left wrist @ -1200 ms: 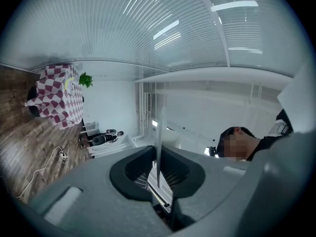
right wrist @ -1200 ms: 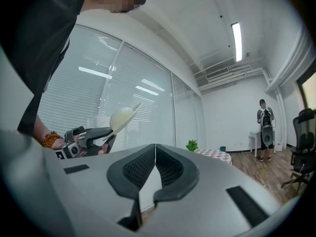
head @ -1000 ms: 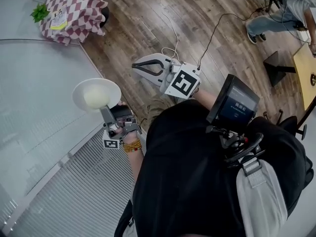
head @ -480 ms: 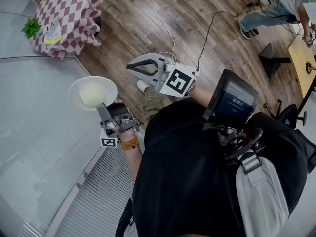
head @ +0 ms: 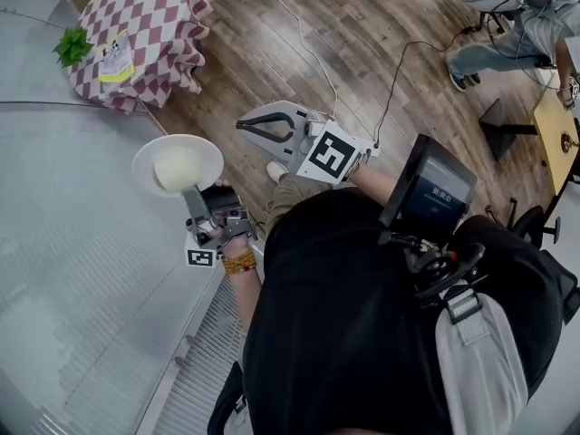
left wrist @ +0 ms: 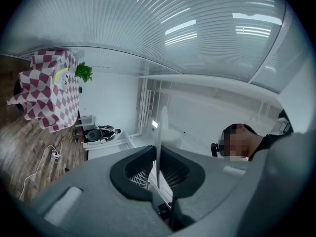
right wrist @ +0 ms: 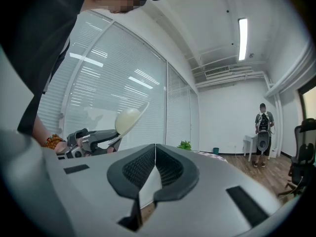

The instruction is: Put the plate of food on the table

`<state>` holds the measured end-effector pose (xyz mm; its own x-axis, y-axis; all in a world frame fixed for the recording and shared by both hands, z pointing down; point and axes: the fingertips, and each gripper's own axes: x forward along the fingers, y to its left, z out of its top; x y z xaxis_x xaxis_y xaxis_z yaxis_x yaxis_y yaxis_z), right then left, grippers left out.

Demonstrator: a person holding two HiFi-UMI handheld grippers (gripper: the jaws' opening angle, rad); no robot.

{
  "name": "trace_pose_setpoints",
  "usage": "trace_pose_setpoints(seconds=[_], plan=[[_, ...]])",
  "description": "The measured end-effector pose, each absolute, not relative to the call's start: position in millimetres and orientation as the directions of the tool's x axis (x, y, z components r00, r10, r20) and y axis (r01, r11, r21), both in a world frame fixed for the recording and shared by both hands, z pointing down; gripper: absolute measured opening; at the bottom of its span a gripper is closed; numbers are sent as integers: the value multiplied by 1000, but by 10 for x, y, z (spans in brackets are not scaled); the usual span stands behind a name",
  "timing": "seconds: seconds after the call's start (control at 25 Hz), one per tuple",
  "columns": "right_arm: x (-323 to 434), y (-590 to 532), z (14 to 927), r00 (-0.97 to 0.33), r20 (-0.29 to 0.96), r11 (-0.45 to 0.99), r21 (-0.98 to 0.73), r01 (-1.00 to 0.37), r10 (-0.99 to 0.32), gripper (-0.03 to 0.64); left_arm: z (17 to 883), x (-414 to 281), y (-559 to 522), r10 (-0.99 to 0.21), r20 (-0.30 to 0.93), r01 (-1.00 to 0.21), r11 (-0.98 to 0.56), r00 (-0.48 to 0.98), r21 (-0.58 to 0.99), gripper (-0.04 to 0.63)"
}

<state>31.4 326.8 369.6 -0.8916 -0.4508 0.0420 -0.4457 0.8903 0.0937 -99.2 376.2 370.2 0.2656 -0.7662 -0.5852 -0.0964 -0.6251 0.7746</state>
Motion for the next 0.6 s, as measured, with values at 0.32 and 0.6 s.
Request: trace_pose_setpoints(seconds=[0.32,0.6], plan=[[-424,2741,3691,-883,24,883,43,-468,-469,14,3958,-1622,3247,-784,-567,-16,-589,253,808,34],[-779,2517,3668,-893,41,893,48,-447,-449,14,3977,-1911,3070,-800,-546,-25,-569,250,822,34]])
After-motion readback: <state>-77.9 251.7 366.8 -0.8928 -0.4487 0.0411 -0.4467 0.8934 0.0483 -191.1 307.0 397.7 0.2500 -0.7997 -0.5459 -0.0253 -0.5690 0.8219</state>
